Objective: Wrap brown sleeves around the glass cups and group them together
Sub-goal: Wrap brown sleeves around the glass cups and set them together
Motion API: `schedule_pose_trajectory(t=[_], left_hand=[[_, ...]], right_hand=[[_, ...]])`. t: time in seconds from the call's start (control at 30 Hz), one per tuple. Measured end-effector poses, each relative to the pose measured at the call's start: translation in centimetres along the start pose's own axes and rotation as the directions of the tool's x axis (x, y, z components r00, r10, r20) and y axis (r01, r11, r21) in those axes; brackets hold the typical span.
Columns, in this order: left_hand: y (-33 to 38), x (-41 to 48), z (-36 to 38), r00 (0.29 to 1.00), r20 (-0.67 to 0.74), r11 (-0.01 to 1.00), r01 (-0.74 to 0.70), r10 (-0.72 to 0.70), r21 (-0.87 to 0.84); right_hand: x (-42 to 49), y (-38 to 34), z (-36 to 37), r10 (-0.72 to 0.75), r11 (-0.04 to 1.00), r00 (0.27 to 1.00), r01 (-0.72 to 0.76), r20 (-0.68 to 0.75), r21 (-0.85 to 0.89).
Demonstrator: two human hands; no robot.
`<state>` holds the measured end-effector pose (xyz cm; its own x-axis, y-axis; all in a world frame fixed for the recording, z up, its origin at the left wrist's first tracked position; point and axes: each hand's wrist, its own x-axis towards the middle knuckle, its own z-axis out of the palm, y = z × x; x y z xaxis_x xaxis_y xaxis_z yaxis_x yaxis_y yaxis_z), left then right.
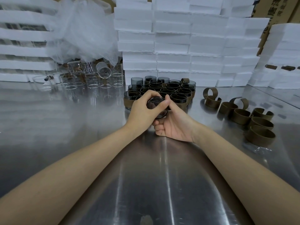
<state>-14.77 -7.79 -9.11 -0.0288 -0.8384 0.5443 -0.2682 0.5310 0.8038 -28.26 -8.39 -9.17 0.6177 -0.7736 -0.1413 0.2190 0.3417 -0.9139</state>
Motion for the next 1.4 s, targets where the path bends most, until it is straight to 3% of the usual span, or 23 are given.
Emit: schedule_pose_trajectory(t=[0.23, 0.37, 0.57, 0.7, 0.8, 0.83, 0.9, 0.93, 0.97, 1.03, 1.13, 1.27, 1.4], left_hand=[[0.0, -0.1, 0.0, 0.995, -0.021, 0.995, -0.095, 0.095, 0.016], [-0.2, -0.4, 0.0, 0.983, -0.064, 0.984, -0.170, 0.173, 0.051], [-0.6, -0.4, -0.2, 0.954, -0.122, 0.961, -0.268, 0.274, 0.062], [-0.3, -0.2, -0.1, 0.927, -0.089, 0.931, -0.361, 0.364, 0.055], [0.3, -0.8, 0.3, 0.808, 0.115, 0.770, -0.586, 0.578, 0.250], [0.5, -1.0, 0.5, 0.768, 0.217, 0.696, -0.639, 0.603, 0.326], [0.7, -1.3, 1.0, 0.732, 0.384, 0.565, -0.679, 0.562, 0.468], [0.9, -1.4, 1.2, 0.748, 0.407, 0.536, -0.661, 0.524, 0.525], [1.0, -1.5, 1.2, 0.777, 0.391, 0.538, -0.626, 0.494, 0.565], [1.2, -1.4, 1.1, 0.835, 0.316, 0.598, -0.546, 0.452, 0.587], [1.1, -1.3, 0.9, 0.918, 0.197, 0.735, -0.394, 0.344, 0.552], [0.8, -1.0, 0.4, 0.982, 0.044, 0.931, -0.187, 0.183, 0.313], [0.9, -0.2, 0.3, 1.000, 0.002, 0.999, 0.028, -0.028, -0.035]], right_hand=[[-0.1, 0.2, -0.2, -0.032, 0.998, 0.998, 0.035, 0.052, -0.047], [-0.4, 0.2, 0.1, -0.080, 0.983, 0.994, 0.091, 0.076, -0.161], [-0.6, 0.4, 0.3, -0.210, 0.967, 0.977, 0.201, -0.042, -0.155], [-0.6, 0.2, 0.1, -0.371, 0.920, 0.915, 0.341, -0.157, -0.192], [-0.1, 0.2, -0.6, -0.586, 0.754, 0.764, 0.392, -0.270, -0.528], [0.0, 0.3, -0.8, -0.644, 0.638, 0.720, 0.316, -0.261, -0.702], [0.3, 0.6, -1.2, -0.694, 0.344, 0.707, 0.157, -0.138, -0.926], [0.2, 0.8, -1.1, -0.701, 0.285, 0.706, 0.147, -0.102, -0.947], [0.1, 0.9, -0.9, -0.708, 0.298, 0.698, 0.159, -0.106, -0.941], [-0.1, 0.8, -0.4, -0.722, 0.318, 0.681, 0.175, -0.119, -0.932], [-0.6, 0.7, -0.2, -0.693, 0.269, 0.717, 0.171, -0.068, -0.948], [-1.0, 0.8, 0.4, -0.649, 0.206, 0.760, 0.146, -0.023, -0.968], [-1.3, 0.8, 0.4, -0.639, 0.287, 0.767, 0.172, -0.055, -0.942]])
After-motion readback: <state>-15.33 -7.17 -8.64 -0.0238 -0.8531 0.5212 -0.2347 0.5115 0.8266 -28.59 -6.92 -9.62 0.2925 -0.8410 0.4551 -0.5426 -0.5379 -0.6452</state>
